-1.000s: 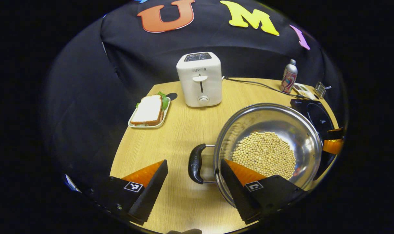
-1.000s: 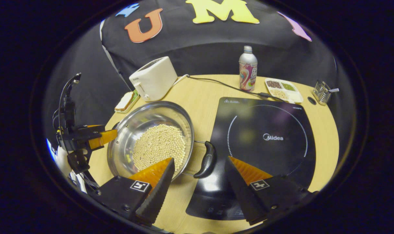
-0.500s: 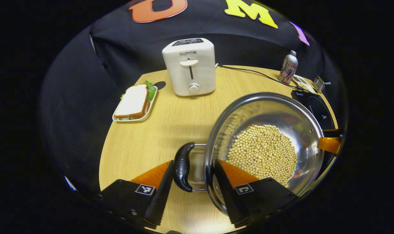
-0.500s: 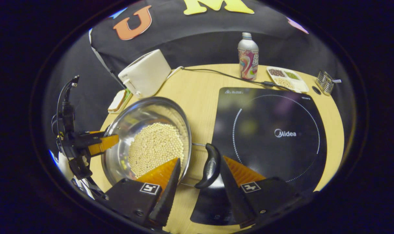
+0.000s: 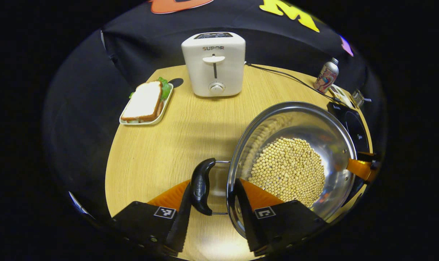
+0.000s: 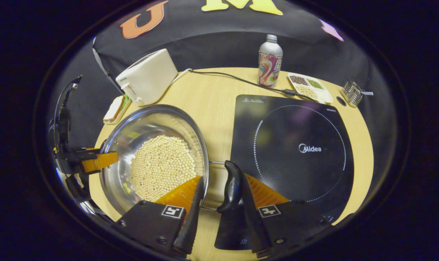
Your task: First push the handle of the pot to place it horizontally, then grasp the pot with both hands and set it on the induction cooktop.
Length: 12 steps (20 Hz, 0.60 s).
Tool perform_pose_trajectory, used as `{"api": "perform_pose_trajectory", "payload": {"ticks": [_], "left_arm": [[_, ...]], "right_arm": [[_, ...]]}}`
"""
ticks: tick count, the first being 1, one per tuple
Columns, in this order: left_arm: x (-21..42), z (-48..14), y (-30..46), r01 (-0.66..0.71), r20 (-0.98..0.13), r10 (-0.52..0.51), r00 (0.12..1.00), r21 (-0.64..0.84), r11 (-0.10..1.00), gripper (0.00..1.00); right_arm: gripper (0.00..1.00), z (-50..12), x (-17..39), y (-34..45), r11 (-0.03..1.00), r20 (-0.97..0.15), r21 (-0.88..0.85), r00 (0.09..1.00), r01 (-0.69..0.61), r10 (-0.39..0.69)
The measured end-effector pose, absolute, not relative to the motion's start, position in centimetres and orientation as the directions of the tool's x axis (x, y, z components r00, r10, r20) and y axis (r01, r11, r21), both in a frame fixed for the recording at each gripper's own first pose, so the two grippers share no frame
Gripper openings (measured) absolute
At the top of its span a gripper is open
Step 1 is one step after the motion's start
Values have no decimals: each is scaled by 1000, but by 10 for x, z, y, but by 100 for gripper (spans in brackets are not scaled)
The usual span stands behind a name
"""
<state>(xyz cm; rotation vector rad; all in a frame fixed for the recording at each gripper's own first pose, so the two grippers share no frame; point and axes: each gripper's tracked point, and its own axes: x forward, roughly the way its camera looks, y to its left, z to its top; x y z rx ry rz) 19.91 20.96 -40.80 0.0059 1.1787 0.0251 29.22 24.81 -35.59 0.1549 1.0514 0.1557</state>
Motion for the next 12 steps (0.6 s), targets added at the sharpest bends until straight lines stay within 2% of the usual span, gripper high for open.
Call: {"api": "perform_pose_trajectory", "payload": {"ticks": [1,2,3,6,7,10,11,12], "left_arm": [[198,-405,210,-11,-923,25,385,23,1000,62],[198,-397,210,-9,-920,36,391,35,999,60],[200,-394,209,-1,-914,43,405,46,999,60],[200,-379,211,12,-894,62,444,75,997,60],[196,-374,213,8,-890,64,452,76,997,60],[192,-366,217,-6,-880,54,472,58,998,59],[192,-370,218,-3,-877,50,478,56,998,59],[194,-370,219,4,-872,45,488,54,999,59]], "right_arm": [[57,-355,292,248,975,-848,219,485,-46,213],[56,-356,293,249,970,-846,240,479,-50,234],[51,-353,290,248,965,-843,259,477,-50,251],[53,-337,289,246,959,-821,277,503,-62,270],[51,-330,289,244,960,-812,269,519,-76,269],[51,-316,286,239,961,-796,259,543,-95,268],[53,-310,282,237,962,-791,257,551,-91,264],[51,-304,279,232,964,-787,252,560,-90,258]]}}
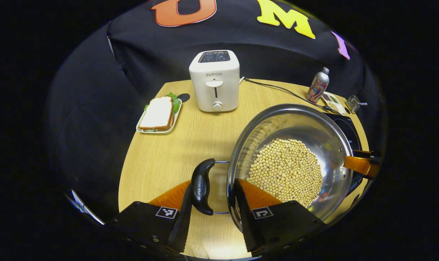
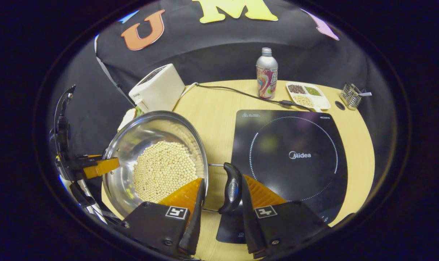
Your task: First push the handle of the pot to place it horizontally, then grasp the pot with both hands and set it on the induction cooktop.
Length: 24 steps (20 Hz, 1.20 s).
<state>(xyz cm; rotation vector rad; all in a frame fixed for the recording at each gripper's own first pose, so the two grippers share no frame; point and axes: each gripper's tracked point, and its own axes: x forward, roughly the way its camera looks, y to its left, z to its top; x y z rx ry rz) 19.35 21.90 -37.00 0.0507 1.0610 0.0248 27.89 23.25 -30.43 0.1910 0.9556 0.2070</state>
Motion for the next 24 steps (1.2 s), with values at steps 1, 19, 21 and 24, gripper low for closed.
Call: {"api": "perform_pose_trajectory", "payload": {"ticks": [1,19,21,24], "left_arm": [[194,-372,219,8,-868,40,495,51,999,59],[223,-382,210,209,-813,-156,560,-44,977,60],[228,-388,209,221,-816,-170,553,-54,974,59],[233,-394,211,221,-828,-180,531,-70,973,60]], "right_arm": [[53,-300,276,228,965,-783,248,568,-86,252],[51,-249,178,61,971,-734,185,678,151,34],[50,-252,182,40,971,-735,173,678,163,17],[51,-259,191,9,973,-750,158,662,167,8]]}}
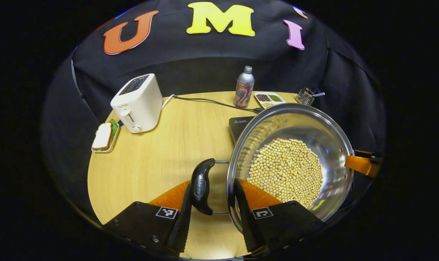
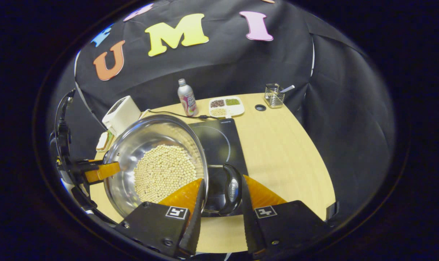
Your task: First push the handle of the pot to place it horizontally, then grasp the pot with both hands and set it on the induction cooktop.
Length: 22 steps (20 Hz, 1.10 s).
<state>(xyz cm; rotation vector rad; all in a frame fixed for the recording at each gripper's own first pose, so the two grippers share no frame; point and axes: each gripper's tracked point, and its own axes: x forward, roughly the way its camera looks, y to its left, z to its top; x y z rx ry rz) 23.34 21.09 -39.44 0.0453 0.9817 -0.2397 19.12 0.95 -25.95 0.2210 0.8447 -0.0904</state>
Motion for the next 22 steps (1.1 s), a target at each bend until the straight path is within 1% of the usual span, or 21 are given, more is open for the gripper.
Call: {"api": "perform_pose_trajectory", "payload": {"ticks": [5,12,15,19,22], "left_arm": [[227,-390,221,184,-842,-162,514,-76,980,59],[211,-386,224,103,-863,-91,496,-46,994,59],[204,-383,222,93,-867,-77,493,-35,995,60],[206,-376,216,97,-858,-50,512,0,995,59],[198,-375,219,87,-867,-50,496,-7,996,60]], "right_arm": [[51,-277,233,-32,982,-769,141,639,123,30],[51,-300,291,-47,989,-789,149,606,22,106],[51,-304,307,-48,987,-793,161,596,1,128],[51,-314,318,-47,981,-791,191,587,-31,173],[51,-316,324,-47,979,-775,175,599,-104,202]]}}
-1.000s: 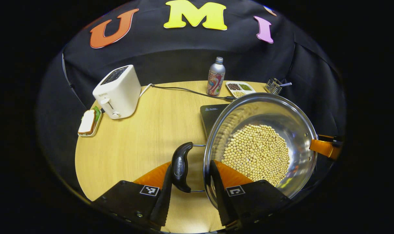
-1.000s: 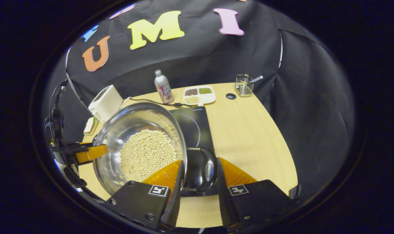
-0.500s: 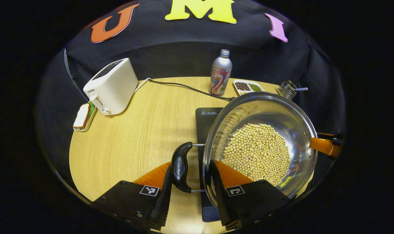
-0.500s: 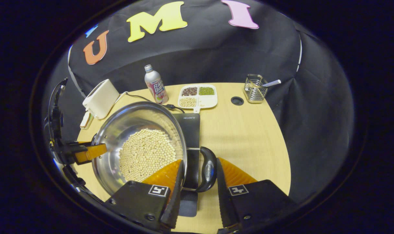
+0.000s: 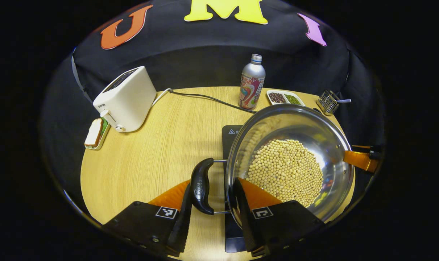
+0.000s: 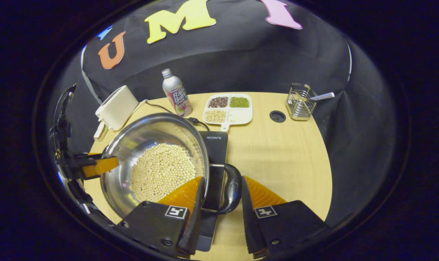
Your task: First push the handle of the pot to place it horizontally, then grasp the pot with both hands and set it on the induction cooktop.
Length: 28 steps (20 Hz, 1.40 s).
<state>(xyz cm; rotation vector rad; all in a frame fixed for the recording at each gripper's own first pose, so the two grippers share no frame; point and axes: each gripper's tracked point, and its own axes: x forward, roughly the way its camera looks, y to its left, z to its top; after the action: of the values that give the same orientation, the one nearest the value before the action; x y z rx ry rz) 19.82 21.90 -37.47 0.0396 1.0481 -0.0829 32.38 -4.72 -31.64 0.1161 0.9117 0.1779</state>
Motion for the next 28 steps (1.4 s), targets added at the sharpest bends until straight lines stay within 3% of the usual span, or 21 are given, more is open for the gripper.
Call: {"api": "perform_pose_trajectory", "payload": {"ticks": [4,28], "left_arm": [[197,-377,216,104,-858,-72,508,-22,994,60],[201,-383,217,103,-848,-33,529,26,994,61]], "right_arm": [[53,-318,326,-48,967,-743,238,625,-86,238],[56,-323,322,-48,968,-703,233,673,-88,231]]}}
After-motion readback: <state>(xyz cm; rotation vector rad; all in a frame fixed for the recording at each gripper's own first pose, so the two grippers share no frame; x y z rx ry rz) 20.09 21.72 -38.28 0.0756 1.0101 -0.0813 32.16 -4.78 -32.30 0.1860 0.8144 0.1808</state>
